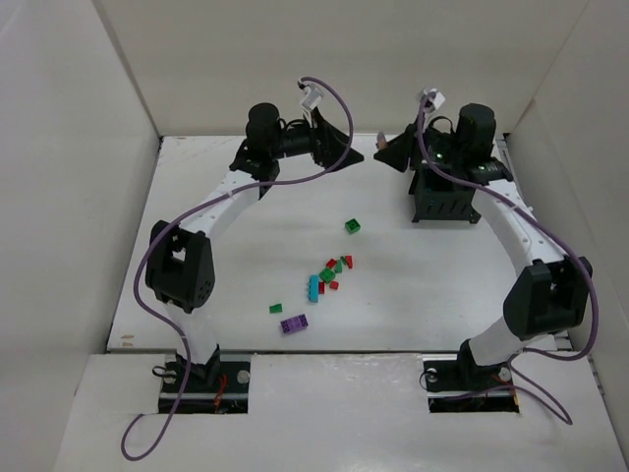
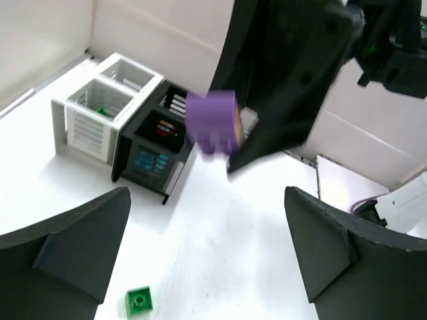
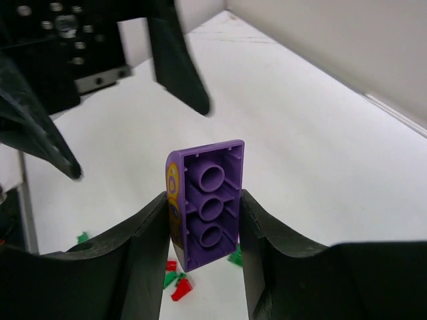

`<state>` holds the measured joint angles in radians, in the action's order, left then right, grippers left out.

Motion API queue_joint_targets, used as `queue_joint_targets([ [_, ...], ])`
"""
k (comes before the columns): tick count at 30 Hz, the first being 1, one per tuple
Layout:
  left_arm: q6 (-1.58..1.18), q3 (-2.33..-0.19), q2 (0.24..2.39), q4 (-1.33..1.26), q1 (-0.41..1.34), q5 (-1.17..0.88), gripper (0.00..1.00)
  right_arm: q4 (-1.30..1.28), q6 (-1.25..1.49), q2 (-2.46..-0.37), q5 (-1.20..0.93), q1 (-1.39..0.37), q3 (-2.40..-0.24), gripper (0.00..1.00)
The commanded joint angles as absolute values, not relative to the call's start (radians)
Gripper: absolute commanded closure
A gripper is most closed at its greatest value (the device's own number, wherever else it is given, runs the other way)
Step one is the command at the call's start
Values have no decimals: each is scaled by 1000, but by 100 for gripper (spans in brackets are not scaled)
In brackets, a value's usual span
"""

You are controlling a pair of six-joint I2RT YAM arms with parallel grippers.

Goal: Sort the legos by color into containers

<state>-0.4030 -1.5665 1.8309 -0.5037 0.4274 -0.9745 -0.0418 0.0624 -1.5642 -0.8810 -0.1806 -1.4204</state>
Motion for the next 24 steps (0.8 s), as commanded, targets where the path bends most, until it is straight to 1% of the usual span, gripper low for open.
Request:
queue_joint_targets([
  [1, -362, -1540, 1732, -519, 390, -937, 0, 12, 95, -1514, -830, -98, -1411, 91],
  [2, -316, -1540, 1720, -449, 377, -911, 0, 3, 95, -1514, -830, -81, -1411, 91],
  [5, -232, -1540, 1684, -295, 377, -749, 0, -6, 106, -1514, -789, -9, -1402, 91],
  [6, -192, -1540, 1675, -270, 377, -679, 0, -32, 106, -1528, -723, 6, -1411, 91],
  [9, -161, -1517, 1637, -195, 377, -573, 0, -167, 106, -1592, -565, 51, -1492, 91],
  [10, -146, -1497, 1637, -186, 377, -518, 0, -208, 106, -1615, -442, 61, -1552, 91],
  [12, -137, -1482, 1609, -167, 377, -489, 0, -282, 81, -1694, -298, 61, -1621, 91],
  [13, -137, -1465, 1609, -157, 377, -467, 0, -355, 81, -1725, -181, 61, -1661, 91],
  [16, -137, -1434, 1598, -131, 377, -428, 0, -464, 72, -1854, -73, 61, -1862, 91],
  [18, -137, -1424, 1598, -109, 377, -404, 0, -474, 72, -1905, -39, 61, -1908, 91],
  [19, -164, -1424, 1598, -88, 377, -382, 0, -474, 72, -1945, -17, 61, -1925, 89],
  [22, -183, -1396, 1579, -78, 377, -324, 0, -488, 95, -2003, 83, 71, -1977, 89],
  [24, -210, -1367, 1566, -89, 377, -299, 0, -488, 95, -2013, 139, 71, -1986, 86],
])
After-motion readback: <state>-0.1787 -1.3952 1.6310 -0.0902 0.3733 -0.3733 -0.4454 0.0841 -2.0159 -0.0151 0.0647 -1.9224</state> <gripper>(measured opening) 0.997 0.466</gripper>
